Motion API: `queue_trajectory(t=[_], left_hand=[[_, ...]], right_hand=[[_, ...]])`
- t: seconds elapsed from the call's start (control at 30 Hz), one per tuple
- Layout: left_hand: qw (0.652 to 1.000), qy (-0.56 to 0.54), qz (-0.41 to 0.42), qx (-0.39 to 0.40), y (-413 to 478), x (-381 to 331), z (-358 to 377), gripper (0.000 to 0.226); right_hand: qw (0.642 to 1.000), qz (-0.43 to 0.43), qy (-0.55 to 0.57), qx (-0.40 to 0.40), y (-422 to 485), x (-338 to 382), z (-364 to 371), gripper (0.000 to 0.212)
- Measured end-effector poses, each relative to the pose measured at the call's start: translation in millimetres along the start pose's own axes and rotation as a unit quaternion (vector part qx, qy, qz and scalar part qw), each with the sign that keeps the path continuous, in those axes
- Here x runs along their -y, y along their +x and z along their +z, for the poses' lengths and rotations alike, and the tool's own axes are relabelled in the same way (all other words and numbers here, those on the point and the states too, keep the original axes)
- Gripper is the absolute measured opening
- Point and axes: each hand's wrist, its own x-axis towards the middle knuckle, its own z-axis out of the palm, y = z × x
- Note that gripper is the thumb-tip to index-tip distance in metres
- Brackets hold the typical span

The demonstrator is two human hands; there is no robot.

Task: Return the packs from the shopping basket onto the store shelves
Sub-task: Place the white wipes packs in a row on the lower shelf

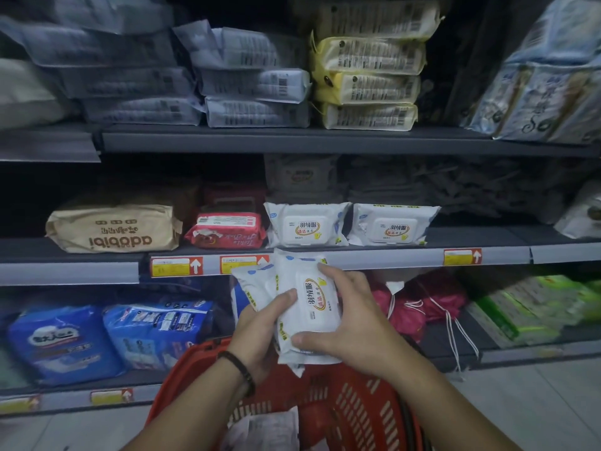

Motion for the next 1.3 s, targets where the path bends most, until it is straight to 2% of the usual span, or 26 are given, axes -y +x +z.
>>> queue_trajectory(t=[0.1,0.2,0.33,0.47,0.53,0.6,0.7,0.77,0.93,1.0,1.1,1.17,1.23,1.3], left_hand=[[0.999,0.036,0.001,0.002,3,-5,-5,0.031],[0.997,0.078,0.005,0.001,7,-6,-9,0.038],[0.997,0.074,0.007,0.01,6,-9,-9,0.038],[1.0,0.018,0.015,0.007,5,-16,-8,0.038],[1.0,-0.007,0.025,-0.009,7,-20,-10,0.045],[0.999,-0.024,0.035,-0.025,9,-23,-12,0.041],[0.998,-0.017,0.043,-0.046,11,-27,-18,0.031],[0.998,0.004,0.046,-0.046,11,-28,-19,0.029],[0.999,0.011,0.043,-0.02,9,-24,-13,0.031],[0.999,-0.005,0.036,-0.003,8,-23,-8,0.031],[0.999,-0.007,0.028,0.023,6,-23,-6,0.034],[0.993,0.082,0.062,0.054,4,-20,-6,0.047],[0.961,0.24,0.122,0.07,2,-17,-7,0.061],[0.923,0.342,0.165,0.071,2,-21,-2,0.059]], right_hand=[[0.997,-0.033,-0.053,0.038,1,-4,-11,0.116],[0.983,-0.088,-0.155,0.053,4,-5,-17,0.111],[0.979,-0.092,-0.181,0.017,7,-2,-13,0.099],[0.99,-0.034,-0.079,-0.108,13,-14,-16,0.088],[0.983,0.0,-0.012,-0.185,17,-24,-20,0.082],[0.969,0.059,0.074,-0.228,20,-31,-23,0.073],[0.944,0.138,0.171,-0.247,23,-40,-26,0.078],[0.932,0.174,0.2,-0.247,22,-43,-26,0.072],[0.919,0.189,0.23,-0.26,22,-48,-17,0.055],[0.917,0.192,0.249,-0.246,24,-51,-11,0.059],[0.91,0.202,0.276,-0.232,29,-58,0,0.081],[0.907,0.205,0.286,-0.232,33,-63,7,0.091],[0.908,0.196,0.295,-0.224,33,-55,8,0.069],[0.91,0.189,0.281,-0.238,27,-47,4,0.044]])
